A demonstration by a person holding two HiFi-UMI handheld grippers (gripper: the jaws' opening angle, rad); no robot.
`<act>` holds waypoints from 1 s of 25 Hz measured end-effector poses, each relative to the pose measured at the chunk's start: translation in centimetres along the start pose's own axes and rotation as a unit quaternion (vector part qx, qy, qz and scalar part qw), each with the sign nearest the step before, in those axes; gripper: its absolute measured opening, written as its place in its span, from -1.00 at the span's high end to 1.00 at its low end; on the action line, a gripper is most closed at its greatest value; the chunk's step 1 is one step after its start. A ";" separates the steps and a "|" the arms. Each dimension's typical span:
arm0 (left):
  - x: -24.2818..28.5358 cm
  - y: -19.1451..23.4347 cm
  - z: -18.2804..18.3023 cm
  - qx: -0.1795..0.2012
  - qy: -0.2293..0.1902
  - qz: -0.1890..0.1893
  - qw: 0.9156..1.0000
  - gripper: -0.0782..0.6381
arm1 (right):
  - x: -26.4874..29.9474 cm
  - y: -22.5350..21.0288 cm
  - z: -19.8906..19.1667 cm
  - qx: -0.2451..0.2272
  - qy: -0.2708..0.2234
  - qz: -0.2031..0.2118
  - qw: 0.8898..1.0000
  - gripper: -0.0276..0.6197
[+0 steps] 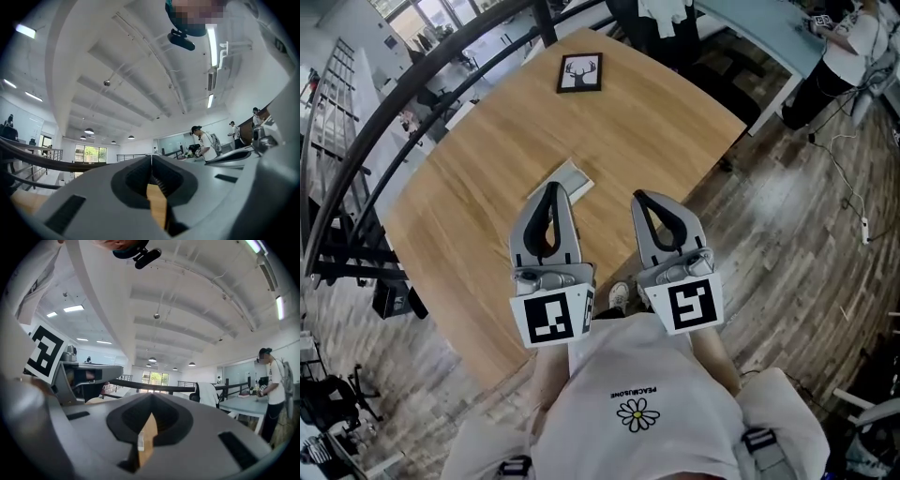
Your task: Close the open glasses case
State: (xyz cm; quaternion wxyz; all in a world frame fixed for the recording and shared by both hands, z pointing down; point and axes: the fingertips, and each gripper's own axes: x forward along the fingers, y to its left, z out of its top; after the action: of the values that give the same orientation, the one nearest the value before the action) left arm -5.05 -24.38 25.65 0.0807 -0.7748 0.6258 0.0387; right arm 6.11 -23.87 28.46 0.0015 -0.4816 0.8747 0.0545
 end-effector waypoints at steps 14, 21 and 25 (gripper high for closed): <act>3.8 2.0 -2.7 -0.035 0.021 0.038 0.998 0.52 | 0.5 -0.3 -0.2 -0.008 0.000 0.058 0.998 0.89; 6.4 2.8 -9.7 -0.060 0.093 0.016 0.994 0.10 | 0.9 0.2 -0.8 -0.014 0.008 0.079 0.997 0.89; 6.9 3.7 -15.5 -0.078 0.150 0.024 0.985 0.05 | 1.2 0.5 -1.4 -0.016 0.015 0.088 0.996 0.89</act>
State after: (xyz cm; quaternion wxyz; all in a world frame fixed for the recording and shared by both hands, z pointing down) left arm -7.86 -34.44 39.51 -0.0756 -0.7604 0.6444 -0.0276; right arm 5.10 -24.69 29.81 -0.0245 -0.4039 0.9124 0.0614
